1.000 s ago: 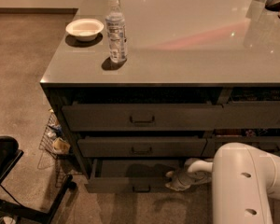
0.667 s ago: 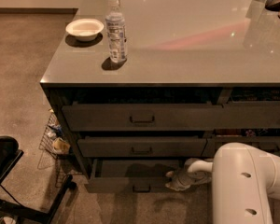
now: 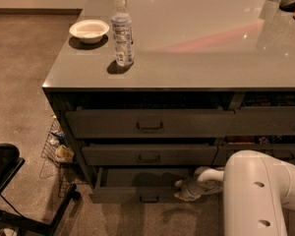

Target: Open bottom drawer

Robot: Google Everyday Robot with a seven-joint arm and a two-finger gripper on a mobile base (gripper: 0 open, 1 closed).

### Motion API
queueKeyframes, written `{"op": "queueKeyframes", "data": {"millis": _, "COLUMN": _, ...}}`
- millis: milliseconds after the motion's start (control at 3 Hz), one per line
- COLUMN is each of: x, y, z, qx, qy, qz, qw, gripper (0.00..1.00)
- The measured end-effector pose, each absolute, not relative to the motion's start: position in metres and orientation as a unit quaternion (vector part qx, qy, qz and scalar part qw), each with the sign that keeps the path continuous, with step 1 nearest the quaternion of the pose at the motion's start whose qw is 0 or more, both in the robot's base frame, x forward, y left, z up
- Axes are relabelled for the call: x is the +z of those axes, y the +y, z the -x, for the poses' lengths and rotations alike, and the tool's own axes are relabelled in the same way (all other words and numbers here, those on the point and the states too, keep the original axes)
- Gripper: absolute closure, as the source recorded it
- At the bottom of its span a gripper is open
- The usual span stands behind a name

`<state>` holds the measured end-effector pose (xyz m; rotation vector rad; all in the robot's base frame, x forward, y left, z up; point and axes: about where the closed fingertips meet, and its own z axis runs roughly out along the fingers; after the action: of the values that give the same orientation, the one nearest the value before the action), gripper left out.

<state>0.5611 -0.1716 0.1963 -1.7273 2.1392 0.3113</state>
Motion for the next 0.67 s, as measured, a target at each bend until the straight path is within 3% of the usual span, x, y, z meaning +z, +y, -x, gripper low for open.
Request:
{"op": "queueKeyframes", "data": {"millis": 333, "x": 0.1965, "y": -0.1716, "z": -0.561, "qx": 0.111, "qy": 0.76, "qz": 0.613, "qw": 0.186, "gripper": 0.99}}
{"op": "queueKeyframes", "data": {"millis": 667, "x": 0.1967, "y": -0.1716, "z": -0.561, "qx": 0.111, "qy": 0.76, "qz": 0.613, "qw": 0.186, "gripper": 0.77}}
